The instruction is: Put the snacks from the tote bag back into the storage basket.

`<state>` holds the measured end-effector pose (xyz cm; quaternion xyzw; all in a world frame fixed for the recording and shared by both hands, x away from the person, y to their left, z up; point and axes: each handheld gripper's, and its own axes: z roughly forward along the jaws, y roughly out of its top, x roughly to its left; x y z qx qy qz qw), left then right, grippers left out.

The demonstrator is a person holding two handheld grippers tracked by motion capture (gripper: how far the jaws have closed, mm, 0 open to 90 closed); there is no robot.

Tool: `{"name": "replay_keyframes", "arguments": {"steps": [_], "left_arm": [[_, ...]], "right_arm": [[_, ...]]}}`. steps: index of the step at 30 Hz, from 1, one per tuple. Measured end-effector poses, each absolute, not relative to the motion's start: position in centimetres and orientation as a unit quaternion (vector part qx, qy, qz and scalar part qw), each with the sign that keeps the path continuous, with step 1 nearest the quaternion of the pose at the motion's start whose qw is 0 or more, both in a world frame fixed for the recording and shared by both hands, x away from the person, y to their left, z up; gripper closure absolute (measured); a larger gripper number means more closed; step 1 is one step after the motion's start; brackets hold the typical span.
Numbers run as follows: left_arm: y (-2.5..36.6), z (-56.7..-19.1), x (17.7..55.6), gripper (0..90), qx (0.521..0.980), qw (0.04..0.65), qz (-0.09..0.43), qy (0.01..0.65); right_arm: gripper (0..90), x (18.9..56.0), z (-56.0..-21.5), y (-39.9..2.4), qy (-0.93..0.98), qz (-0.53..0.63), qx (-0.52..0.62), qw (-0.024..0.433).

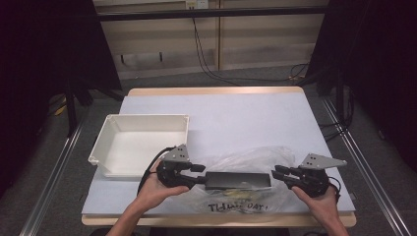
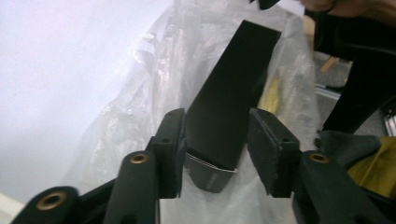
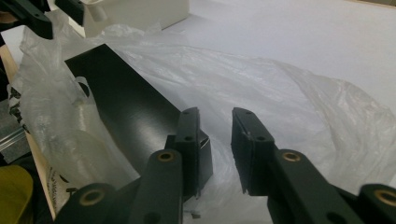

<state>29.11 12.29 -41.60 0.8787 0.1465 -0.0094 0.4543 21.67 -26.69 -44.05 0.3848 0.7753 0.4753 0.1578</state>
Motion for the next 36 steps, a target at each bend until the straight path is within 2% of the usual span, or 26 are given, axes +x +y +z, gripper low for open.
{"name": "replay_keyframes", "arguments": {"steps": [10, 20, 23, 36], "left_arm": [[10.3, -42.3, 29.7, 50.3, 0.898, 0.424, -0.006, 0.119], [10.1, -43.0, 29.7, 44.8, 0.905, 0.413, -0.007, 0.105], [10.0, -43.2, 29.8, 38.7, 0.907, 0.407, -0.003, 0.11], [9.5, -43.7, 29.5, 36.9, 0.913, 0.401, 0.003, 0.08]], "right_arm": [[58.8, 20.0, -44.1, -27.1, 0.764, 0.484, 0.393, 0.167], [56.8, 19.8, -44.2, -27.4, 0.761, 0.486, 0.397, 0.166], [56.4, 19.8, -44.2, -27.4, 0.76, 0.488, 0.395, 0.165], [54.6, 20.0, -44.3, -27.3, 0.761, 0.487, 0.396, 0.166]]}}
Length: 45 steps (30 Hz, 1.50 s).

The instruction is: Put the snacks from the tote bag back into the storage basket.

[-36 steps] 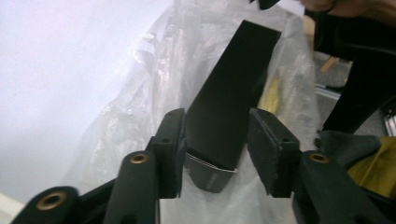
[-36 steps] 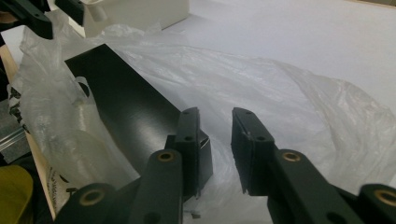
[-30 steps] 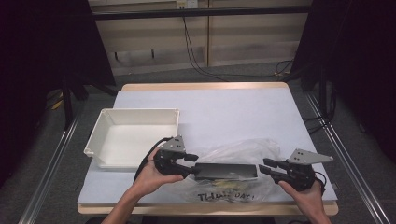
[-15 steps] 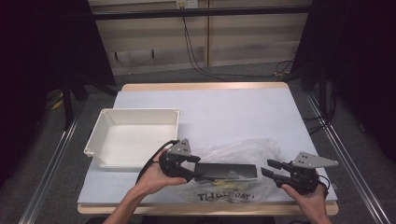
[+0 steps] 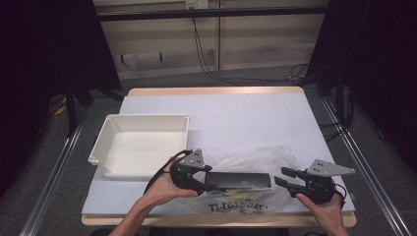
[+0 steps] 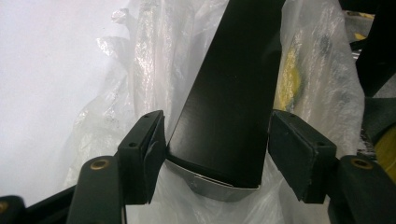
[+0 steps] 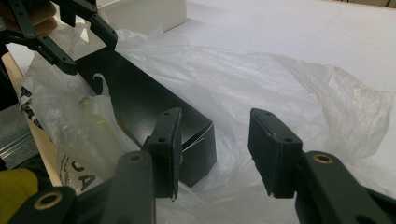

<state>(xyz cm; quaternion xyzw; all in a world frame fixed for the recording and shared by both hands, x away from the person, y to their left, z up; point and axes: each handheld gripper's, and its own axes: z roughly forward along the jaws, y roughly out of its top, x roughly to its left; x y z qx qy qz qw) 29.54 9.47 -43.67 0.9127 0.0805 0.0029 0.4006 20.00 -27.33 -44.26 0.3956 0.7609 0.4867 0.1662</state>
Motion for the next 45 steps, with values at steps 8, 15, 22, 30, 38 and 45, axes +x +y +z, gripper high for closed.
{"name": "replay_keyframes", "arguments": {"steps": [8, 15, 22, 30, 38, 45], "left_arm": [[8.9, -44.3, 29.8, 33.7, 0.916, 0.393, -0.004, 0.074], [8.3, -44.4, 30.0, 32.4, 0.929, 0.367, 0.003, 0.051], [7.7, -44.1, 30.2, 32.8, 0.937, 0.345, -0.007, 0.044], [7.1, -44.3, 30.1, 34.0, 0.945, 0.325, -0.007, 0.042], [6.7, -44.3, 30.3, 35.8, 0.952, 0.304, -0.014, 0.031], [6.6, -44.2, 30.7, 40.9, 0.952, 0.304, -0.029, 0.023]], "right_arm": [[54.3, 20.2, -44.3, -27.2, 0.762, 0.486, 0.394, 0.165], [54.0, 20.2, -44.5, -27.0, 0.768, 0.479, 0.394, 0.16], [54.0, 20.3, -44.6, -27.1, 0.769, 0.477, 0.395, 0.16], [53.7, 20.3, -44.7, -27.0, 0.77, 0.477, 0.393, 0.159], [53.1, 20.3, -44.7, -26.9, 0.771, 0.475, 0.394, 0.157], [53.1, 20.3, -44.8, -27.0, 0.77, 0.476, 0.394, 0.158]]}}
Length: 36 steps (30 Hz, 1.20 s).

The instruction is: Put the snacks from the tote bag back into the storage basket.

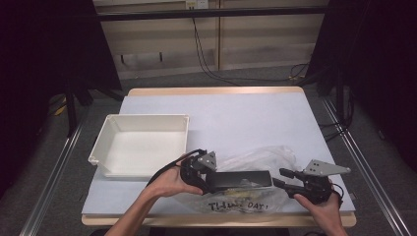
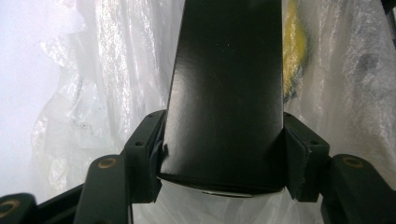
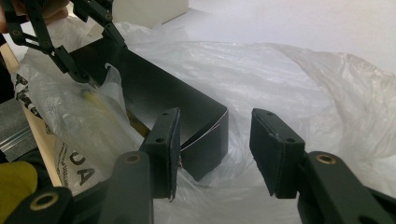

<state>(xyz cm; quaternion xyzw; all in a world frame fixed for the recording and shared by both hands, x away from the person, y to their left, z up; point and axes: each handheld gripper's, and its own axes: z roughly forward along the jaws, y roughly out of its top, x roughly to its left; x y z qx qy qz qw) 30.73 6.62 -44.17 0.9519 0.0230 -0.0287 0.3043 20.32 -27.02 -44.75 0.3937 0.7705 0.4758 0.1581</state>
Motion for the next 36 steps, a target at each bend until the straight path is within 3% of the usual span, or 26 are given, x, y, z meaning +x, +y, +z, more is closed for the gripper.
{"name": "replay_keyframes", "arguments": {"steps": [17, 36], "left_arm": [[6.8, -43.5, 30.9, 42.7, 0.946, 0.32, -0.037, 0.03], [7.9, -40.1, 31.3, 43.2, 0.933, 0.357, -0.04, 0.033]], "right_arm": [[52.1, 20.2, -44.7, -27.3, 0.765, 0.48, 0.398, 0.162], [49.1, 19.9, -44.1, -28.3, 0.747, 0.493, 0.409, 0.18]]}}
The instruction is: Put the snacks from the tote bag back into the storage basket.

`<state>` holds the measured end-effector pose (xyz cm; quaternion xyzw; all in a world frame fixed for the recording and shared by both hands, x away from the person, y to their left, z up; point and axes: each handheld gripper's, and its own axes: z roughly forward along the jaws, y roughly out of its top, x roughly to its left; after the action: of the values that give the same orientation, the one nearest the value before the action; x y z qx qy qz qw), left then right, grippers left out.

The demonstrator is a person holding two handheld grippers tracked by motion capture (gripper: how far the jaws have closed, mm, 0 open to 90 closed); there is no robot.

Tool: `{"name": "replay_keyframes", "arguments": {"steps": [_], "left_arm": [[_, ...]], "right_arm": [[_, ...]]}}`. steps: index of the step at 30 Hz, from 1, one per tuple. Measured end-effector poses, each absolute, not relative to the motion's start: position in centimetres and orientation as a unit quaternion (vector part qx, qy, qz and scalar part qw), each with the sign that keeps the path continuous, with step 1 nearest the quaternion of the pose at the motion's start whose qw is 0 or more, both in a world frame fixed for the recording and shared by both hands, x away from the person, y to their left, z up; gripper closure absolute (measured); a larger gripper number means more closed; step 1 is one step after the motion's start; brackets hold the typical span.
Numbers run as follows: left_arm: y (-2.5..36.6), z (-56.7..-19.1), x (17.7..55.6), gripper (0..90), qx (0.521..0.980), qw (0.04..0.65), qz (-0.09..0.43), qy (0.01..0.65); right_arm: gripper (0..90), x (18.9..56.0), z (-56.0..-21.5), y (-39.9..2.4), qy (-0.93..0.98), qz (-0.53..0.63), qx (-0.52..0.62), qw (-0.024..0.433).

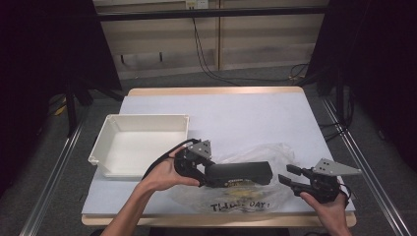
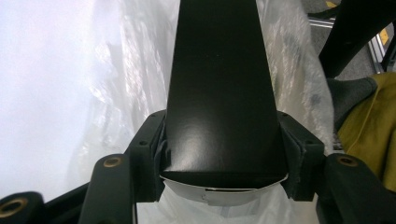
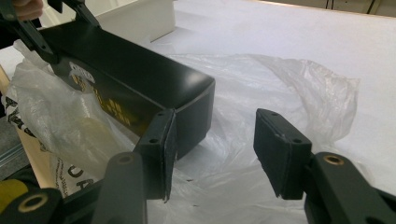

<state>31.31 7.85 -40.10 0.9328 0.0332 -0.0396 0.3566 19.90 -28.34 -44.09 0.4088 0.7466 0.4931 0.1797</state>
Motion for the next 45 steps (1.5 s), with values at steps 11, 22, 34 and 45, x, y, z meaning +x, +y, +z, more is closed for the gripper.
{"name": "replay_keyframes", "arguments": {"steps": [11, 22, 34, 45], "left_arm": [[8.8, -37.6, 31.9, 43.3, 0.92, 0.389, -0.034, 0.034], [11.0, -36.0, 32.7, 43.3, 0.915, 0.4, -0.015, 0.048], [13.6, -34.8, 33.3, 43.3, 0.911, 0.408, 0.002, 0.063], [16.6, -34.3, 34.1, 43.4, 0.909, 0.409, 0.019, 0.079]], "right_arm": [[47.7, 19.9, -44.1, -28.4, 0.745, 0.494, 0.411, 0.18], [47.2, 19.9, -44.1, -28.3, 0.745, 0.492, 0.411, 0.181], [46.8, 20.0, -44.2, -28.1, 0.749, 0.49, 0.411, 0.176], [46.6, 20.1, -44.2, -28.1, 0.748, 0.491, 0.41, 0.176]]}}
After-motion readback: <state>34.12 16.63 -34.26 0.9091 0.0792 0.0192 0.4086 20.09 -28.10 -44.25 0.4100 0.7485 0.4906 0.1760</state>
